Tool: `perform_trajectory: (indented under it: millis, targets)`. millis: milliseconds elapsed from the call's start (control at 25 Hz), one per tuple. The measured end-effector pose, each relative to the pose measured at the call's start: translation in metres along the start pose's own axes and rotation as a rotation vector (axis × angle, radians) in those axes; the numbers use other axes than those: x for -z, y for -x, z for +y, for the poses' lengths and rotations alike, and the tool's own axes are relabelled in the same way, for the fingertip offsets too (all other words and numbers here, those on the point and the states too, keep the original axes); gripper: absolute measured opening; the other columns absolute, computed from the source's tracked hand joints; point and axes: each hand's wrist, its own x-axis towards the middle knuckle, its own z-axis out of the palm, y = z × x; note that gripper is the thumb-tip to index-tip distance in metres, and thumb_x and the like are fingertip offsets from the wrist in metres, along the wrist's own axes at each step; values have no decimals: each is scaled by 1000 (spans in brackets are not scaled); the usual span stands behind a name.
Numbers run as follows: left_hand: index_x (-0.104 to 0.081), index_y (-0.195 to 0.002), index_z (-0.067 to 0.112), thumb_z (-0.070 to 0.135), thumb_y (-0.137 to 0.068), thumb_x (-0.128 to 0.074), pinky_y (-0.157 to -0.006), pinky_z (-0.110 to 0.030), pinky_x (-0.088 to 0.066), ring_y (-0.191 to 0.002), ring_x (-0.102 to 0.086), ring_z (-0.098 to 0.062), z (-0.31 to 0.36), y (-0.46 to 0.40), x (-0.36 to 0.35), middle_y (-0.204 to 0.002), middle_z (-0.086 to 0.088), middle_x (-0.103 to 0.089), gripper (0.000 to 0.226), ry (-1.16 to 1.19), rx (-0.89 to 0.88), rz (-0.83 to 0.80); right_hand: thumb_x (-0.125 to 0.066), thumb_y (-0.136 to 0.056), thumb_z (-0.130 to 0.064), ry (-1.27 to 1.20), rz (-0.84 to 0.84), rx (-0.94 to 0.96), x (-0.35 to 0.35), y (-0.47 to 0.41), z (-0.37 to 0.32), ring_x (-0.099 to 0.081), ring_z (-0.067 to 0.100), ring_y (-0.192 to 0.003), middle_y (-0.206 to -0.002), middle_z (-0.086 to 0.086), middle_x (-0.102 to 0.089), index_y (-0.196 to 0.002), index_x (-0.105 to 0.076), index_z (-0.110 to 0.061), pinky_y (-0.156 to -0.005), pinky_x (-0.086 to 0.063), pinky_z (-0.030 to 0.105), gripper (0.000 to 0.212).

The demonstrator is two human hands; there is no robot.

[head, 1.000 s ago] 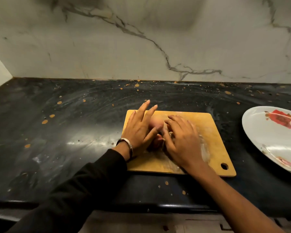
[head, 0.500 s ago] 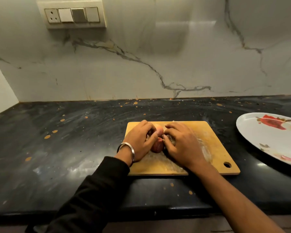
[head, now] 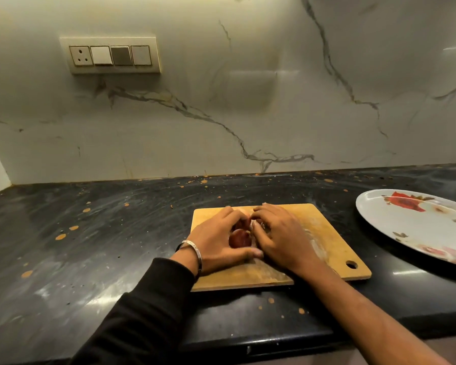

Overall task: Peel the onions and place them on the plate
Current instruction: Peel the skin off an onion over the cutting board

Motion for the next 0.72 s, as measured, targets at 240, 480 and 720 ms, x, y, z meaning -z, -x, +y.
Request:
perform_trajectory:
  millis: [240, 480, 720]
  targets:
    - [-59, -114, 32, 43, -76, -78, -82, -29, -55, -93, -58, -4, 1, -1, 1, -108, 14, -60, 44, 139, 5, 65, -53, -92, -27, -39, 36, 16, 5, -1, -3, -62, 17, -107, -108, 1, -71, -105, -71, -15, -96, -50, 35, 25]
    - [-64, -112, 18, 18, -88, -71, -62, -19, -51, -81, -65, -9, 9, -5, 6, -99, -1, -69, 24, 811, 204, 119, -45, -94, -31, -117, 151, -24, 13, -1, -5, -59, 12, -95, -101, 0, -70, -103, -71, -13, -85, -48, 33, 33]
    - [-60, -116, 15, 14, -95, -61, -65, -23, -53, -85, -67, -11, 8, -9, 12, -109, -5, -68, 21, 911, 216, 196, -58, -94, -38, -319, 166, -4, 20, -17, -10, -60, 4, -95, -98, -15, -69, -103, -73, -24, -78, -48, 25, 22]
